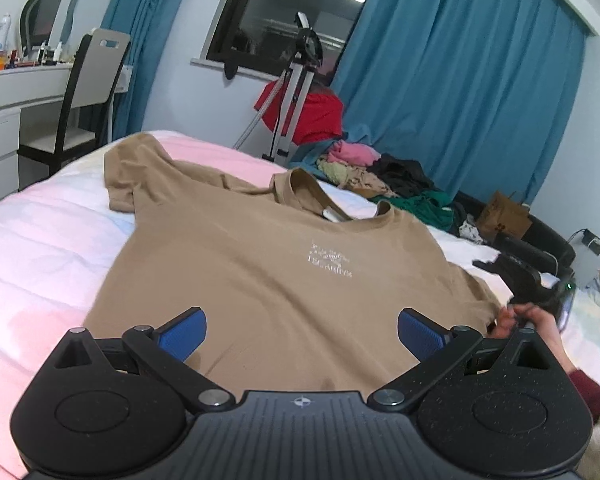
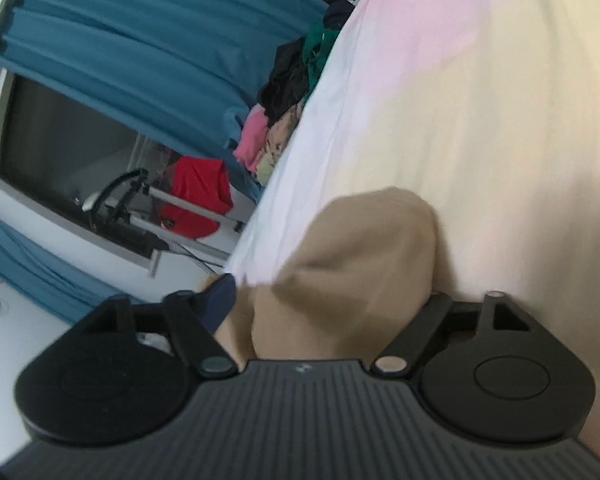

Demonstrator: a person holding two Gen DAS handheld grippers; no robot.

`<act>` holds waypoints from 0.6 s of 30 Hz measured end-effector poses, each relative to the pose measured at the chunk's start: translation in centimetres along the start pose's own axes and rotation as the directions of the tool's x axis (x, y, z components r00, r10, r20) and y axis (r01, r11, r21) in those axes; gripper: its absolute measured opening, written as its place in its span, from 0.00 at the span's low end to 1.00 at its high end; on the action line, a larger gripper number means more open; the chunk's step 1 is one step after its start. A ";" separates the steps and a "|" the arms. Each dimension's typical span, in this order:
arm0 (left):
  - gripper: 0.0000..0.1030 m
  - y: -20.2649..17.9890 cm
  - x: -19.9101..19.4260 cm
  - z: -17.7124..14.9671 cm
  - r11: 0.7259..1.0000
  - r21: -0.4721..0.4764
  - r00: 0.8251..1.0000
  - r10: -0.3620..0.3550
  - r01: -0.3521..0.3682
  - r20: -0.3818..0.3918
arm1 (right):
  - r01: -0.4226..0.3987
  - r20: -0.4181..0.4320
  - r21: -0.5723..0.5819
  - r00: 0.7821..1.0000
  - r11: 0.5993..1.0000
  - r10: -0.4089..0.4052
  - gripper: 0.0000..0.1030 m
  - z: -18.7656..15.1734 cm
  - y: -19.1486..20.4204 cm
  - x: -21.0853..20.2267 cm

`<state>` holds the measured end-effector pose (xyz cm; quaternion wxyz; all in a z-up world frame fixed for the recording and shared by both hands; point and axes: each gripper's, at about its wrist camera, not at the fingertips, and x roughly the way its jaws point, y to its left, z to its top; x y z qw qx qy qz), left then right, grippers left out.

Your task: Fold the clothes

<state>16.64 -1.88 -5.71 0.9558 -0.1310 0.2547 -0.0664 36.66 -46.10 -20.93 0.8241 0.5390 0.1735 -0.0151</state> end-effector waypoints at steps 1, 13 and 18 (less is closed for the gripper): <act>1.00 -0.1 0.3 -0.1 1.000 0.005 1.000 0.007 -0.007 -0.008 | 0.003 -0.010 -0.012 1.000 1.000 -0.003 0.48 0.0 0.1 0.3; 1.00 1.2 0.0 0.3 1.000 0.014 1.000 0.014 -0.013 -0.011 | 0.185 0.257 -0.201 0.958 0.962 -0.130 0.05 0.9 2.2 -4.9; 1.00 1.6 -1.3 1.3 1.000 0.013 0.999 0.020 -0.020 0.025 | 0.299 0.344 -0.352 0.922 0.887 -0.175 0.05 0.0 6.8 -5.7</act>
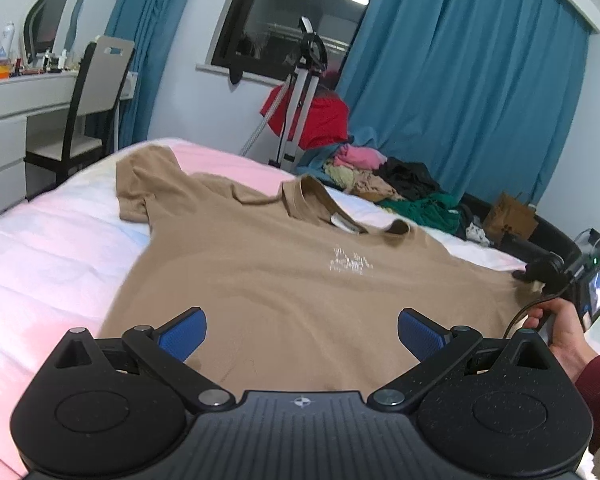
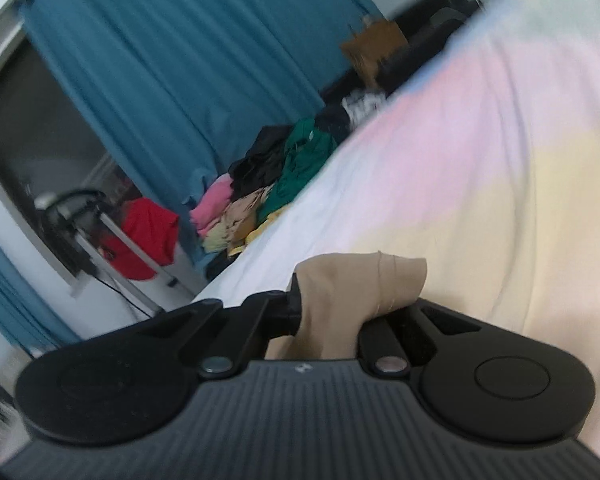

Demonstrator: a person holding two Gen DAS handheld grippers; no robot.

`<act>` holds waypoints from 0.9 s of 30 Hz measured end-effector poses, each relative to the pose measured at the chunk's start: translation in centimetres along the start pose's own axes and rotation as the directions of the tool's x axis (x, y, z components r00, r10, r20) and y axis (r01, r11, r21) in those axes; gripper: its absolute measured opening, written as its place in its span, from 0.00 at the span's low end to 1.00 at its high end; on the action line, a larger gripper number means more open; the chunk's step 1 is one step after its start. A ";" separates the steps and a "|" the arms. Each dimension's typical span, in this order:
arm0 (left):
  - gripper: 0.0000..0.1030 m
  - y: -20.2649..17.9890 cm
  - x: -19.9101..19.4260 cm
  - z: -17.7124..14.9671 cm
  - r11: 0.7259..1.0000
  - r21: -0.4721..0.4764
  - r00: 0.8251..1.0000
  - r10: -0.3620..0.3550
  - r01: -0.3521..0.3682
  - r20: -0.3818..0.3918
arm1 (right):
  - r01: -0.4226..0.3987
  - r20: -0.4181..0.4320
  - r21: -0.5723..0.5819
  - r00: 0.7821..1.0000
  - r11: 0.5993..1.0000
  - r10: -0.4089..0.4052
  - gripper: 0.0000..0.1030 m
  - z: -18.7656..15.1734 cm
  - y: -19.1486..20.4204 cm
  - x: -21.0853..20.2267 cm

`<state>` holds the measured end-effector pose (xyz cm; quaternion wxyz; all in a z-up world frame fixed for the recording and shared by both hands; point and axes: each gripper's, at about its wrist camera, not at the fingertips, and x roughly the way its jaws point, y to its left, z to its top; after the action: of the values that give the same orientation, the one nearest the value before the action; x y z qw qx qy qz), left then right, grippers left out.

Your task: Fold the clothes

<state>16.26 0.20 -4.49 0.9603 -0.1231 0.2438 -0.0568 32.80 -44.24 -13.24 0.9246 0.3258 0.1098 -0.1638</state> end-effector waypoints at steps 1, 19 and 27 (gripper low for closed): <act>1.00 0.1 -0.3 0.3 1.000 0.000 1.000 0.003 -0.003 0.009 | -0.001 0.017 -0.049 1.000 0.999 0.002 0.05 0.0 1.3 -0.6; 1.00 8.8 -1.0 2.6 0.980 -0.068 0.983 0.185 -0.185 -0.001 | -0.244 -0.209 -0.695 0.969 0.677 0.135 0.10 -16.1 26.6 2.2; 0.99 8.8 0.8 2.0 0.982 -0.046 0.982 0.178 -0.181 -0.055 | -0.318 -0.312 -0.578 0.937 0.752 0.157 0.87 -14.8 25.5 0.8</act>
<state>18.36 8.98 -5.53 0.9515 -0.1235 0.2797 0.0331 41.68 -16.21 -10.33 0.9723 0.0329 0.2274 0.0423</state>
